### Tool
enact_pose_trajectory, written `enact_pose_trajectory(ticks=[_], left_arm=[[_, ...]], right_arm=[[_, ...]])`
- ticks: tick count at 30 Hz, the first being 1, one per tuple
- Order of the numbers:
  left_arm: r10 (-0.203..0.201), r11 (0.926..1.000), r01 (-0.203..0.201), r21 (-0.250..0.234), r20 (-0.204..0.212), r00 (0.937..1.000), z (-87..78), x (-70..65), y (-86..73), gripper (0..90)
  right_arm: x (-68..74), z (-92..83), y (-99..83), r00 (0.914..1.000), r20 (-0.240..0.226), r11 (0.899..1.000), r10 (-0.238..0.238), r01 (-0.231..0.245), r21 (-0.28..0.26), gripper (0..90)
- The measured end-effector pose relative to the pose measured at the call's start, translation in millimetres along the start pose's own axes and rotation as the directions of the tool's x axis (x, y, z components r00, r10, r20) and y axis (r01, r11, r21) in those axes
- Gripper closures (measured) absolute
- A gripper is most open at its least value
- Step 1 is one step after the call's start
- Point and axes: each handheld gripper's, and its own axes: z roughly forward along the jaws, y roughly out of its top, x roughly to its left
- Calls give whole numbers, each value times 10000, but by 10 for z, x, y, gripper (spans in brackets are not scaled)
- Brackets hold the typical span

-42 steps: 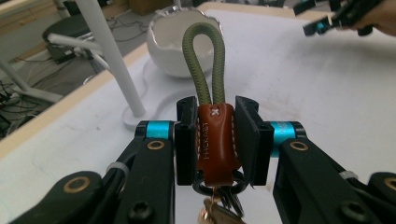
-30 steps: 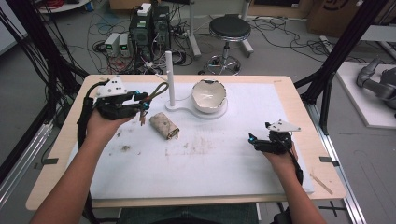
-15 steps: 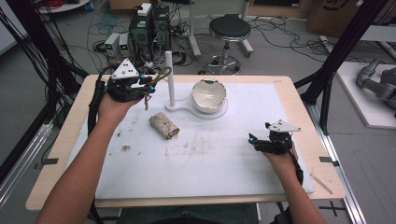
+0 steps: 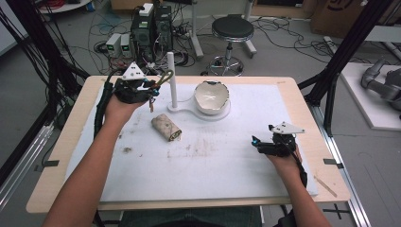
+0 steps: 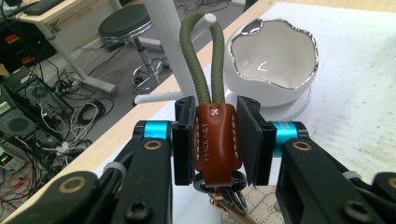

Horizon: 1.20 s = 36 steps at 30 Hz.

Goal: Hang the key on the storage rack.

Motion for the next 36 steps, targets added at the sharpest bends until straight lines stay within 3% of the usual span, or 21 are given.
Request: enact_pose_trajectory(ticks=[6,10,16,32,36], left_arm=[[-291,9992,284,-293,-257,9992,-32,3,-40,521],[-489,9979,480,-433,-197,9986,-72,-15,-145,449],[-1106,9925,1114,-501,183,9937,-154,-76,-412,325],[-1740,9803,1806,-805,829,9813,-370,-236,-996,223],[-1656,9831,1710,-654,806,9829,-421,-245,-1098,192]], right_arm=[[5,0,0,10000,14,10000,-20,20,-18,182],[1,-7,-2,10000,47,10000,-31,31,14,182],[4,-10,-3,10000,57,10000,-56,56,-9,182],[-14,-20,-7,9999,85,10000,72,-72,-22,182],[-16,-29,-7,9999,94,10000,83,-83,-25,182]])
